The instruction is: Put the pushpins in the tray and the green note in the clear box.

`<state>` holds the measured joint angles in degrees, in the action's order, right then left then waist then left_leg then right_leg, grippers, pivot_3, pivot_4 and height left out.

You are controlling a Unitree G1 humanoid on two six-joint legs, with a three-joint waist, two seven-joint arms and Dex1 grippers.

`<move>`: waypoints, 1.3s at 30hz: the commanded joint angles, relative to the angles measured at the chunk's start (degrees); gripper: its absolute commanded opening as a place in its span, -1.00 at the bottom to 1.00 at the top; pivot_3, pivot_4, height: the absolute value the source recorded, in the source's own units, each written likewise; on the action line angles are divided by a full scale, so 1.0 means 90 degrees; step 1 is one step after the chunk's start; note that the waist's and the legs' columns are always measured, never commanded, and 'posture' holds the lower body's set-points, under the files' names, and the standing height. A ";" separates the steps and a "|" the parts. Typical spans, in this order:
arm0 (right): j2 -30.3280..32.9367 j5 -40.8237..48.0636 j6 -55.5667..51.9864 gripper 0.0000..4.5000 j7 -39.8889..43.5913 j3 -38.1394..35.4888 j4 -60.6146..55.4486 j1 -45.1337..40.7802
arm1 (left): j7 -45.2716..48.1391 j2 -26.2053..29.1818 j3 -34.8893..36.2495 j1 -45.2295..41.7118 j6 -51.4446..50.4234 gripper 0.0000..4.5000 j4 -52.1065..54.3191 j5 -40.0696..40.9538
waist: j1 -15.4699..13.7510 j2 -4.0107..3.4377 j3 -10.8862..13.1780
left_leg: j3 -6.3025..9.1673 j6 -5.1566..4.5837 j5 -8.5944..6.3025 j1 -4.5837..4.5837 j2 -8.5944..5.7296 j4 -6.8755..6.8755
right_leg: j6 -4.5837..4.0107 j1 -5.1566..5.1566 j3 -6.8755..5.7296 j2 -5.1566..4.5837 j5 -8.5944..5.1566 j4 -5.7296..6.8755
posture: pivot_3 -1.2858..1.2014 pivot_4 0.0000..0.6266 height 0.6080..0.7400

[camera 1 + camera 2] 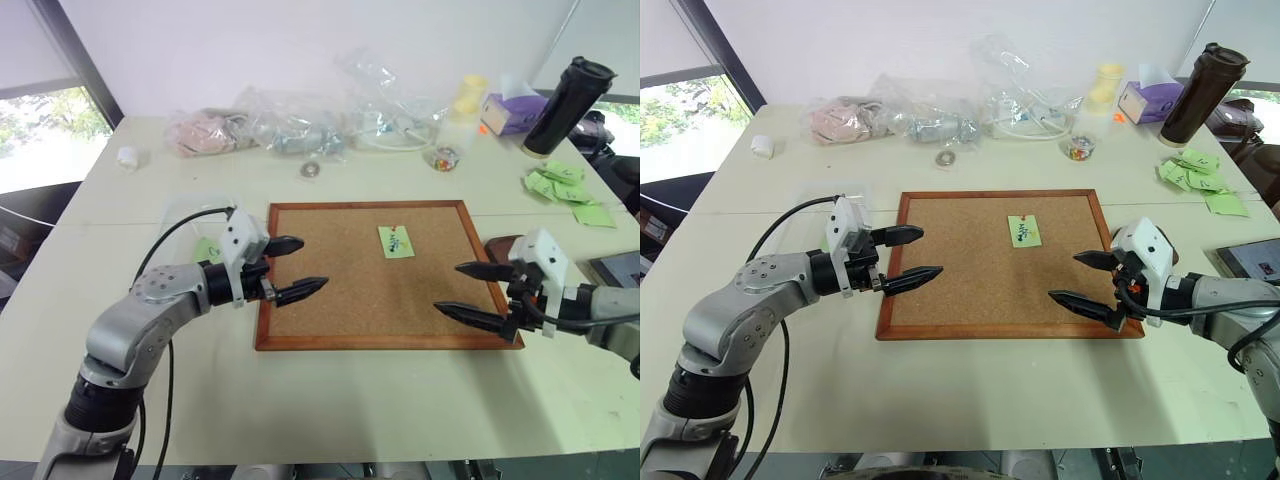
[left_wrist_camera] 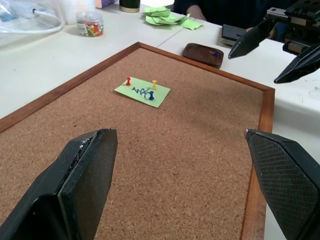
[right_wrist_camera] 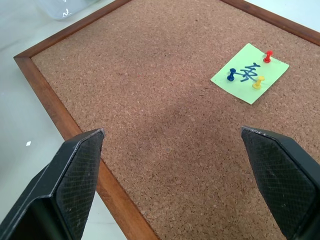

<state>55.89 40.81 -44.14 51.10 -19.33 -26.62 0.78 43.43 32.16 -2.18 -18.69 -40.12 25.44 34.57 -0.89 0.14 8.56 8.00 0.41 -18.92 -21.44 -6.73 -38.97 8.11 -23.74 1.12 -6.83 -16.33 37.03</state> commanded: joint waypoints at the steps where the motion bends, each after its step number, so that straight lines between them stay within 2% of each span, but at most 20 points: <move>1: 0.0030 0.0008 0.0073 1.00 -0.0008 -0.0282 -0.0134 0.0004 | 0.0174 0.0067 0.0013 -0.0080 -0.0050 0.99 0.0110 0.0180 | 0.0000 0.0000 0.0000 | 0.0000 0.0000 0.0000 0.0000 0.0000 0.0000 | 0.0000 0.0000 0.0000 0.0000 0.0000 0.0000 | 0.03 -0.52 0.86; 32: -0.0175 -0.0037 0.0152 1.00 -0.0288 0.0111 -0.0098 -0.0389 | 0.0094 -0.0050 -0.0194 -0.0065 0.0284 0.99 0.0022 -0.0203 | 0.0003 0.0000 0.0000 | 0.0000 0.0000 0.0000 0.0000 0.0000 -0.0001 | 0.0000 0.0000 0.0000 0.0000 0.0000 0.0000 | 0.03 -0.52 0.86; 35: -0.0200 -0.0099 0.0186 1.00 -0.0308 0.0203 -0.0107 -0.0409 | 0.0076 -0.0234 -0.0315 -0.0054 0.0530 0.63 -0.0139 -0.0375 | -0.0005 0.0000 0.0000 | 0.0000 0.0000 0.0000 0.0000 0.0000 -0.0001 | 0.0000 0.0001 0.0000 0.0000 0.0000 0.0000 | 0.03 -0.52 0.86; 39: -0.0266 -0.0115 0.0183 1.00 -0.0374 0.0299 -0.0109 -0.0516 | 0.0163 -0.0510 -0.0664 -0.0003 0.1117 -0.29 -0.0585 -0.0802 | 0.0000 0.0000 0.0000 | 0.0000 0.0000 0.0000 0.0000 -0.0001 -0.0003 | 0.0000 0.0002 -0.0001 0.0000 0.0000 0.0000 | 0.03 -0.52 0.86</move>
<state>53.73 39.77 -43.35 48.03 -16.05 -26.73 -2.62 44.45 27.88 -7.43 -18.62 -33.07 20.57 29.06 -0.89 0.15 8.56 8.01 0.41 -18.92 -21.44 -6.74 -39.00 8.11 -23.72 1.11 -6.83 -16.33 37.03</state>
